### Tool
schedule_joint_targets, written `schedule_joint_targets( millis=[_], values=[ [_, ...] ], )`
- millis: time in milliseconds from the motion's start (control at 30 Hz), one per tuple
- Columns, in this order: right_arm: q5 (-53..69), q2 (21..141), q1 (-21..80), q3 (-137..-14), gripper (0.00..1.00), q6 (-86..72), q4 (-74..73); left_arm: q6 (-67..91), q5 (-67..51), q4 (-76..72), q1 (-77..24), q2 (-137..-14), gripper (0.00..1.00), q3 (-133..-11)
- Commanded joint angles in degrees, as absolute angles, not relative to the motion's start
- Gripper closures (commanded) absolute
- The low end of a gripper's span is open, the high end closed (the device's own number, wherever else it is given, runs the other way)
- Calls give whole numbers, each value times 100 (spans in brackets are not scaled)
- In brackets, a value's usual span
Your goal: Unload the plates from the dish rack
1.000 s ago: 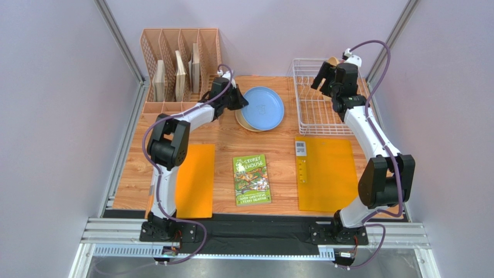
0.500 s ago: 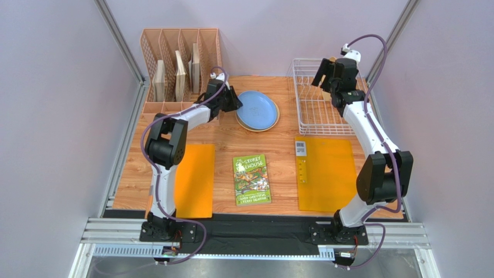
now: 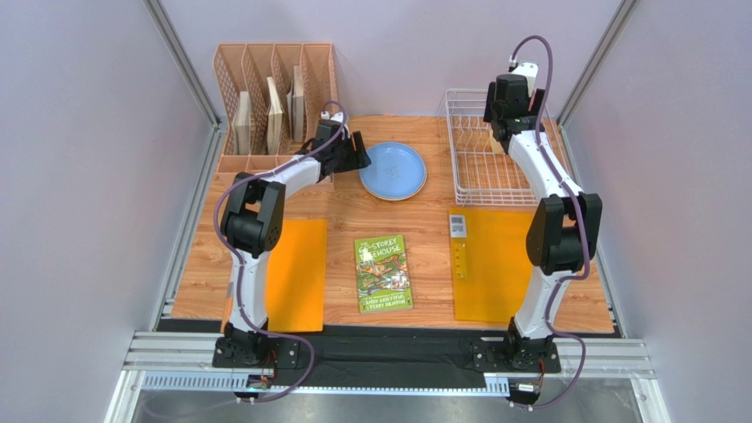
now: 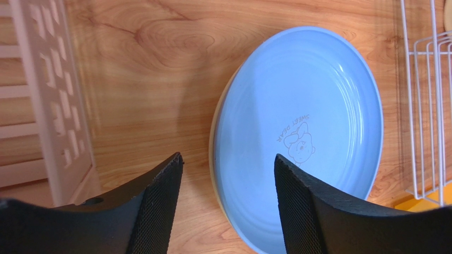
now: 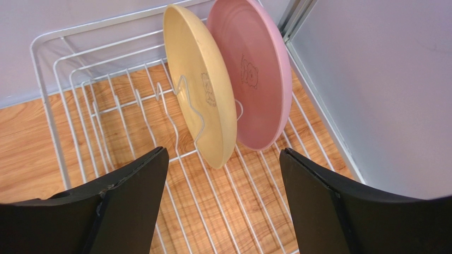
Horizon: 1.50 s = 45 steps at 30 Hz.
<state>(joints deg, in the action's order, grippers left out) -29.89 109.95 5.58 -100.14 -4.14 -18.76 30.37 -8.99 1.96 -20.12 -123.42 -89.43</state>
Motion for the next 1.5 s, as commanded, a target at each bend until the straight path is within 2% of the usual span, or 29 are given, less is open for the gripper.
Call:
schedule_joint_targets(
  millis=[0, 467, 567, 667, 733, 867, 1033, 1233, 1467],
  values=[
    [-3524, 11372, 545, -10809, 19, 193, -1811, 2602, -440, 616, -2039, -11954, 29, -9229],
    [-3779, 12673, 527, -11909, 39, 642, -1933, 2646, -1142, 167, -2136, -11189, 29, -8886],
    [-3753, 12762, 527, -11909, 41, 659, -1942, 2645, -1230, 106, -2136, -11119, 29, -8842],
    [-3762, 12823, 519, -11900, 52, 685, -1977, 2654, -1283, 62, -2136, -11074, 29, -8798],
    [-3744, 12858, 527, -11935, 67, 686, -2047, 2663, -1318, 27, -2136, -11057, 29, -8772],
    [-3674, 12850, 545, -11936, 81, 694, -2162, 2698, -1371, -139, -2136, -11030, 29, -8675],
    [-4103, 12727, 711, -11761, 83, 878, -1873, 2760, -1415, -193, -2136, -11065, 29, -8692],
    [-5456, 12367, 923, -11251, 85, 1309, -495, 2742, -1389, -185, -2145, -11092, 29, -8692],
    [-6038, 11690, 1054, -10214, 85, 2100, 1071, 2716, -1345, -167, -2145, -11065, 29, -8657]
  ],
)
